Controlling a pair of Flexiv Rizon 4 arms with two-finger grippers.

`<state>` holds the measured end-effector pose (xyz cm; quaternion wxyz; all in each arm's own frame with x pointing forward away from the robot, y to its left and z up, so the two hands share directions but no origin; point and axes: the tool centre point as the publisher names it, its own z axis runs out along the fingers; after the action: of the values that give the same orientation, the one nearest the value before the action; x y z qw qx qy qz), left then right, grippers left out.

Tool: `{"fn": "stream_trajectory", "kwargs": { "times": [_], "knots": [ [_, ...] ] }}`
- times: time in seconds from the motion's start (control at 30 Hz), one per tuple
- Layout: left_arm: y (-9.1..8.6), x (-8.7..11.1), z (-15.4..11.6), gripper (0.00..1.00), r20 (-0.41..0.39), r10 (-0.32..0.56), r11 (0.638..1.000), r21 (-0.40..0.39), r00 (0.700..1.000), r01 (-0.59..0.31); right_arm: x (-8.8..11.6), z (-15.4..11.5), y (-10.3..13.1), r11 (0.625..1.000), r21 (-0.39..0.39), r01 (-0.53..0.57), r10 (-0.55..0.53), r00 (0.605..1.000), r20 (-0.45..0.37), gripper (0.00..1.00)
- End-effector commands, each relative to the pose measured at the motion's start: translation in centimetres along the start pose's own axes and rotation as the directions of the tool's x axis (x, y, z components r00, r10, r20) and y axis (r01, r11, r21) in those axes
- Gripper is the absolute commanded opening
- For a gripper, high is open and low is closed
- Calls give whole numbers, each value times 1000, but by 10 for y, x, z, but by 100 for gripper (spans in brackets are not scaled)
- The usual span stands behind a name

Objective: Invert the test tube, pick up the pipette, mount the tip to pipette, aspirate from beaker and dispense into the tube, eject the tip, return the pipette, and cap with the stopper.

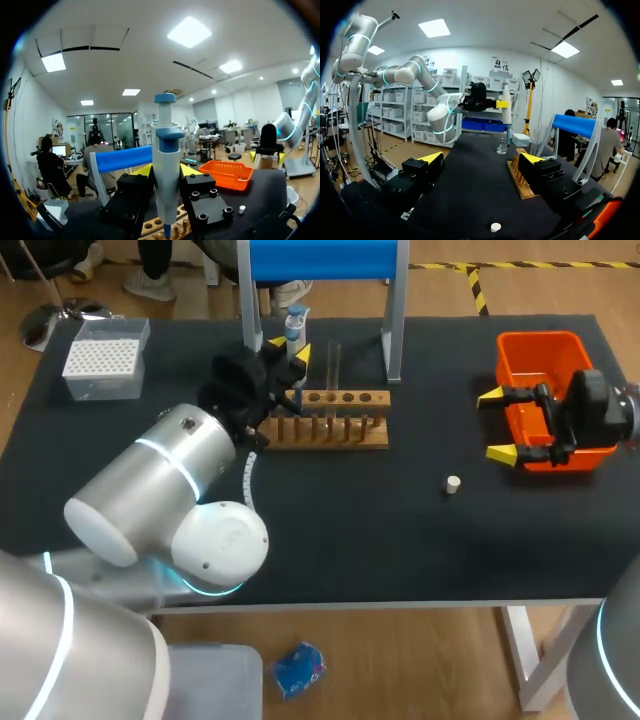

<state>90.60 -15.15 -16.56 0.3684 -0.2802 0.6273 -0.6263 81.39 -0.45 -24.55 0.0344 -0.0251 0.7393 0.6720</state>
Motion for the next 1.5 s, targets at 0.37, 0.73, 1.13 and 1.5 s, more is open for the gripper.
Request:
{"fn": "stream_trajectory", "kwargs": {
  "times": [0.37,0.73,1.13,1.5],
  "knots": [
    [-10,-45,5,0,-8,-44,993,105,999,44,-8,7,9,1000,1,3,-3,1000,0,100],
    [-22,-92,37,0,-17,-6,996,90,1000,8,-24,20,13,1000,12,4,-4,999,32,100],
    [-33,-126,68,0,-72,16,1000,0,997,-16,-53,57,32,998,60,-7,3,998,63,100],
    [-37,-129,71,0,-78,17,1000,-16,997,-18,-55,62,35,999,52,-15,12,998,59,100]
  ]
}}
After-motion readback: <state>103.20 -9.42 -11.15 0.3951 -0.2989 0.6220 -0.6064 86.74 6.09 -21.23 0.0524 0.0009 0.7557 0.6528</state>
